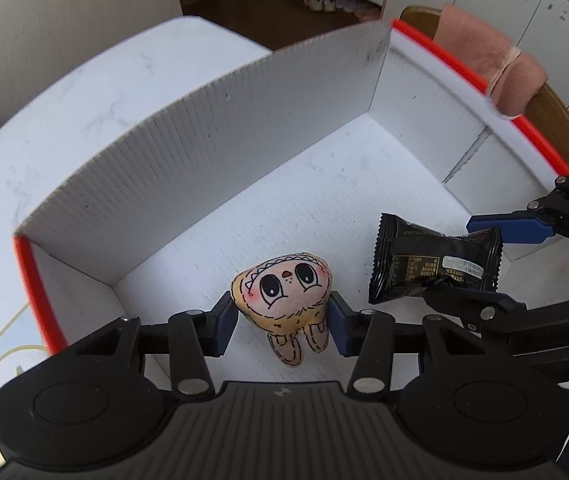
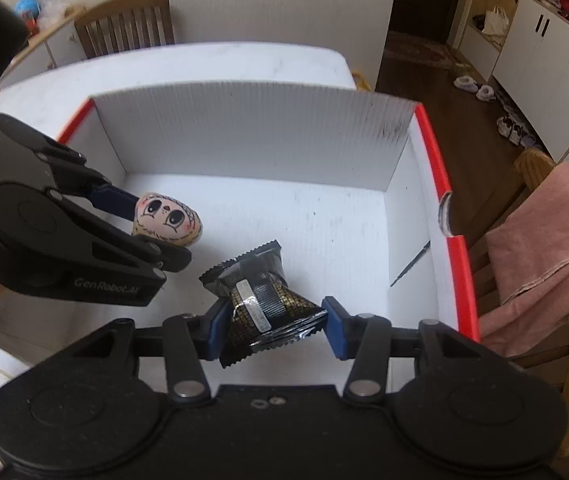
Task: Organize objects
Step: 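Lift both held items and carry them over the open shoebox, then open the left tool over the box while the right tool releases the packet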
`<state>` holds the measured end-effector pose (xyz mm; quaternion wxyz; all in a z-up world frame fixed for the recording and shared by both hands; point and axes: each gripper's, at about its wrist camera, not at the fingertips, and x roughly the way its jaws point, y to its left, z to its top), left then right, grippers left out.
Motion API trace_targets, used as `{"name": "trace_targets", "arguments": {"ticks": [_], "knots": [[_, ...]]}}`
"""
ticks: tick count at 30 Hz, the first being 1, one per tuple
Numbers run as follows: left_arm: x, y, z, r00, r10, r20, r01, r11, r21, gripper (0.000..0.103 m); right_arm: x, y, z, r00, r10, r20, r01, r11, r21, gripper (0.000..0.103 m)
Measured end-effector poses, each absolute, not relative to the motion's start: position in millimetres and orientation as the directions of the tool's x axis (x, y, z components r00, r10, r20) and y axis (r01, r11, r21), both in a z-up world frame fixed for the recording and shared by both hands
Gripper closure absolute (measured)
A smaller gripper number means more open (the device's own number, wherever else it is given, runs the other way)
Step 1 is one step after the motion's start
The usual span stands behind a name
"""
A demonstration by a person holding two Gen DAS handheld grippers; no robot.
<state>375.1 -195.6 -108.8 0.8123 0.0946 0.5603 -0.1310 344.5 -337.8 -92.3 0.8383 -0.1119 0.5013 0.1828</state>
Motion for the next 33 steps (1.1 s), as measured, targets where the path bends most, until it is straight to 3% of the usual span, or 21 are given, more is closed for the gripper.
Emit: {"name": "trace_targets", "arguments": {"ticks": [17,20,22,24,33], "knots": [[392,-203,-134,0.25,-0.065,-0.966,0.323,0.946,0.02,0.055,367,-331,-119,0.346,0.154,-0.926,-0.455,0.89,-0.022,0.051],[395,-205,-134,0.244,-0.062,-0.968,0.32,0.947,0.02,0.051,367,-331,-118,0.356,0.151,-0.922,-0.455,0.89,-0.03,0.045],[396,-204,-135,0.236,-0.057,-0.97,0.313,0.95,0.02,0.037,367,-332,-117,0.358,0.164,-0.919,-0.459,0.888,-0.021,0.041],[394,-204,-136,0.222,-0.062,-0.973,0.309,0.951,0.01,0.032,365,-333,-115,0.36,0.172,-0.917,-0.46,0.888,-0.014,0.04],[384,-195,-113,0.288,-0.109,-0.951,0.285,0.958,-0.023,0.032,354,-340,-94,0.395,0.219,-0.892,-0.465,0.885,0.012,0.039]]}}
